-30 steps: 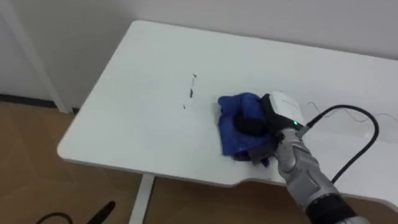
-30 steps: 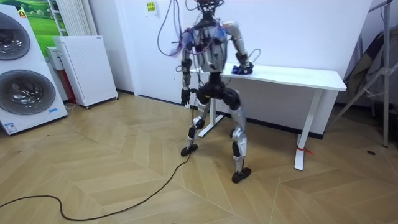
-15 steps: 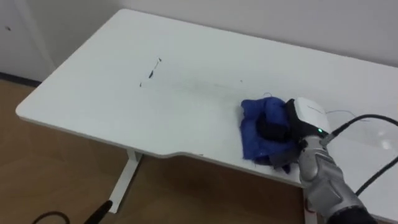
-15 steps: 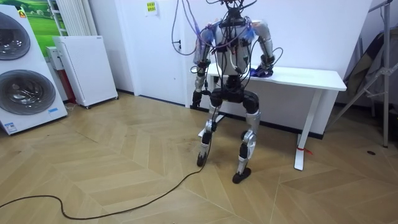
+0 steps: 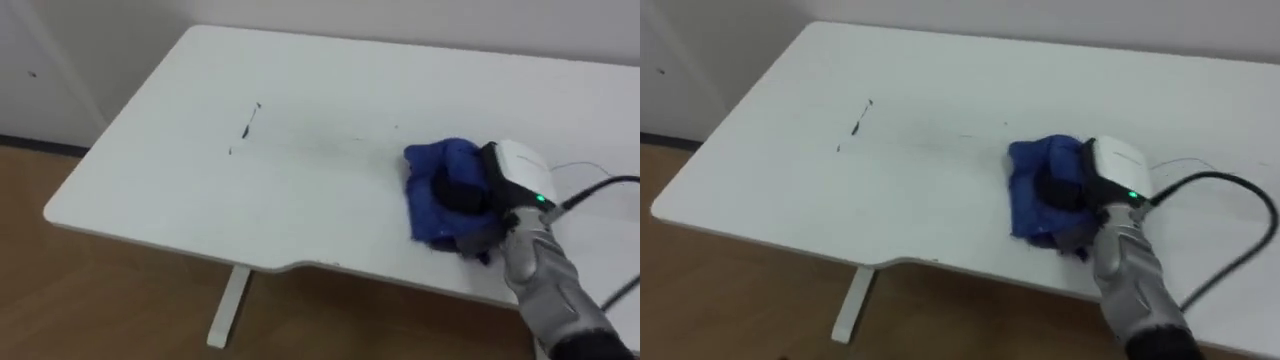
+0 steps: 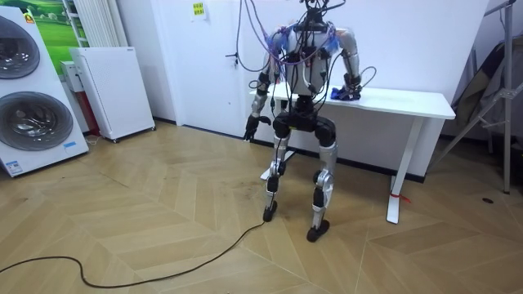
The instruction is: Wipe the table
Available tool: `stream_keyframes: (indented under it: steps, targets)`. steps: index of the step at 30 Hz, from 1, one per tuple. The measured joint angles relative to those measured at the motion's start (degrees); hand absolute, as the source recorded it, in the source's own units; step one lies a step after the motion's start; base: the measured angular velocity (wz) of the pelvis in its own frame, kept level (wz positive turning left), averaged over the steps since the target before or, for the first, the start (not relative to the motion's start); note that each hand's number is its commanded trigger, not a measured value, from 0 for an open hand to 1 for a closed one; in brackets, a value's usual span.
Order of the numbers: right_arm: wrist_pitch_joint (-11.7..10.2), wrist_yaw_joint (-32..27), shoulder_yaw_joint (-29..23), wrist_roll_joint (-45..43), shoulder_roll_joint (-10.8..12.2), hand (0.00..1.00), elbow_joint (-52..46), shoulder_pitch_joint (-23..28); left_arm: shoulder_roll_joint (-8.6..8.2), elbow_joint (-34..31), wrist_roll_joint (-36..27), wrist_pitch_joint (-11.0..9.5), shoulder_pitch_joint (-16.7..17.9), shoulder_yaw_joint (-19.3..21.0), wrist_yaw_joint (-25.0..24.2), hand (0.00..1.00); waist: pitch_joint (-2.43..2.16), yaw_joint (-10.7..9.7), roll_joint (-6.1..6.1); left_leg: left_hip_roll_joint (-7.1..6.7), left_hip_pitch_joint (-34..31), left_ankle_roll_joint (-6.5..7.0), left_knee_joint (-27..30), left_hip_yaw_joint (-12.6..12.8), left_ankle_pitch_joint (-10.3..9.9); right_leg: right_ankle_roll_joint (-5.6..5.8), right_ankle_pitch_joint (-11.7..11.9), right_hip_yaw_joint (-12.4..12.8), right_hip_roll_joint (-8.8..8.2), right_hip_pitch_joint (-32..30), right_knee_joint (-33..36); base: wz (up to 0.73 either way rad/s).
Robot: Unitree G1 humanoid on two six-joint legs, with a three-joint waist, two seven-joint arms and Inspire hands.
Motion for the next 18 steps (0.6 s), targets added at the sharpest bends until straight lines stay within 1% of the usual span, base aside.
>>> stream_keyframes:
  steps: [1,2,3,4,5,6,7,8,9,10,11,12,13,14,15,16,17,18]
  targets:
    - [-0.61,-0.74,-3.91,0.70,-0.15,1.00,1.67,1.46,0.45,-0.01,0.88,0.09,0.46,1.59,-0.01,0.00,-0.28,-0.53,-0.39,-0.52,-0.29,0.50,0.56,-0.71,-0.29,0.82,0.60,0.07,-0.16,0.90,-1.21,0.26]
    - [-0.78,-1.64,-6.71,1.88,-0.17,1.00,3.90,2.60,1.27,0.01,1.14,0.16,0.52,2.58,-0.01,0.00,-0.26,-0.75,-1.12,-0.83,-0.62,0.86,0.90,-1.23,-0.52,1.00,1.29,0.00,0.19,2.03,-3.16,0.18]
    - [-0.78,-1.89,-7.83,2.26,-0.22,1.00,4.96,2.95,1.63,-0.01,1.16,0.16,0.49,2.96,0.00,0.00,-0.44,-0.87,-1.66,-1.00,-0.69,0.93,0.99,-1.68,-0.55,1.02,1.60,-0.02,0.46,2.54,-4.25,0.13]
    - [-0.73,-1.85,-9.19,3.14,-0.65,1.00,7.16,3.02,2.02,0.01,1.16,0.16,0.50,3.12,0.02,0.00,-0.72,-1.22,-2.19,-1.06,-0.72,1.26,1.44,-2.38,-0.77,0.88,2.16,0.06,1.45,3.64,-6.14,0.10]
    - [-0.49,-1.75,-9.69,3.64,-0.92,1.00,8.12,3.05,2.03,0.01,1.16,0.14,0.45,3.18,0.02,0.00,-0.83,-1.44,-2.32,-1.06,-0.75,1.42,1.79,-2.62,-0.90,0.77,2.28,0.14,2.08,4.05,-6.89,0.03]
    - [0.20,-1.46,-10.18,3.95,-1.53,1.00,9.17,3.01,1.83,-0.03,1.13,0.01,0.02,3.05,0.02,0.00,-0.88,-1.47,-2.27,-0.98,-0.79,1.63,2.35,-2.73,-1.22,0.68,2.33,0.23,3.24,4.23,-8.00,-0.17]
    - [0.89,-1.02,-10.01,3.95,-2.08,1.00,9.38,2.49,1.51,-0.05,1.03,0.10,-0.42,2.94,0.02,0.00,-0.96,-1.17,-1.58,-0.74,-1.09,1.79,2.84,-3.53,-1.91,-0.03,2.76,0.21,4.54,4.07,-9.40,-0.31]
    - [1.27,-0.76,-9.74,3.91,-2.31,1.00,9.34,1.99,1.40,-0.05,0.71,0.09,-0.69,2.73,0.00,0.00,-0.88,-0.90,-0.99,-0.52,-1.36,1.86,3.27,-4.06,-2.13,-0.35,3.41,0.30,5.13,3.94,-9.90,-0.47]
    - [2.29,-0.22,-9.00,3.63,-2.33,1.00,9.25,0.22,1.37,-0.06,0.43,0.09,-1.20,2.72,0.00,0.00,-0.66,-0.76,-0.13,-0.28,-2.01,1.94,3.46,-4.80,-2.42,-0.87,4.02,0.20,5.86,3.61,-9.87,-0.52]
    - [4.20,0.49,-7.46,3.13,-2.33,1.00,8.36,-1.12,1.33,0.00,0.44,0.20,-1.74,2.44,-0.01,0.00,-0.97,-0.39,0.24,-0.28,-2.28,2.03,3.45,-4.95,-2.37,-1.11,4.67,0.51,6.10,2.76,-9.70,-0.50]
    - [5.20,0.91,-6.60,2.11,-2.31,1.00,7.58,-1.61,1.27,0.01,0.44,0.24,-2.11,2.10,-0.02,0.00,-0.93,-0.17,0.55,-0.28,-2.31,2.11,3.45,-5.03,-2.32,-1.22,4.99,0.51,6.18,2.53,-9.70,-0.41]
    - [7.07,2.01,-4.24,-0.71,-2.20,1.00,5.91,-2.86,1.14,0.03,0.44,0.23,-2.49,1.64,-0.12,0.00,-0.94,0.06,0.98,-0.29,-2.49,2.24,3.38,-5.19,-2.22,-1.41,5.35,0.65,6.30,1.92,-9.51,-0.37]
    - [9.09,3.77,-0.41,-3.00,-2.14,1.00,3.69,-4.32,1.03,0.11,0.50,0.26,-2.80,1.65,-0.21,0.00,-0.96,0.59,0.85,-0.38,-2.43,2.29,2.75,-5.26,-1.86,-1.61,5.55,1.45,6.47,1.02,-9.12,-0.36]
    - [9.73,4.66,1.61,-3.62,-2.12,1.00,2.41,-5.18,1.02,0.25,0.50,0.28,-3.09,1.65,-0.25,0.00,-0.94,0.93,0.91,-0.42,-2.40,2.26,2.43,-5.37,-1.63,-1.68,5.59,1.95,6.60,0.58,-8.82,-0.36]
    - [11.11,6.55,5.37,-6.74,-1.27,1.00,-1.03,-6.35,0.95,1.25,0.71,0.48,-3.72,1.60,-0.41,0.00,-0.87,2.38,0.78,-0.42,-2.41,2.05,1.88,-6.01,-1.31,-2.08,5.84,2.59,7.10,-0.06,-8.86,-0.26]
    - [12.24,7.78,9.20,-9.69,0.06,1.00,-4.48,-7.87,0.82,2.50,0.70,0.88,-4.76,1.58,-0.57,0.00,-0.76,3.64,0.46,-0.49,-2.41,1.93,1.66,-7.30,-1.12,-2.38,5.98,2.71,7.69,-0.23,-9.05,-0.18]
    - [12.43,8.40,11.49,-10.39,0.73,1.00,-5.28,-9.21,0.71,2.86,0.72,1.34,-5.02,1.55,-0.60,0.00,-0.74,4.17,0.26,-0.50,-2.43,1.82,1.60,-7.94,-1.06,-2.58,5.98,2.65,7.95,-0.23,-9.15,0.06]
    - [12.39,9.98,14.84,-12.39,2.22,1.00,-5.60,-12.20,0.34,3.20,0.99,2.02,-5.55,1.49,-0.67,0.00,-0.55,5.28,-0.35,-0.52,-2.61,1.51,1.49,-9.43,-0.86,-2.99,5.82,1.72,8.20,-0.02,-9.32,0.42]
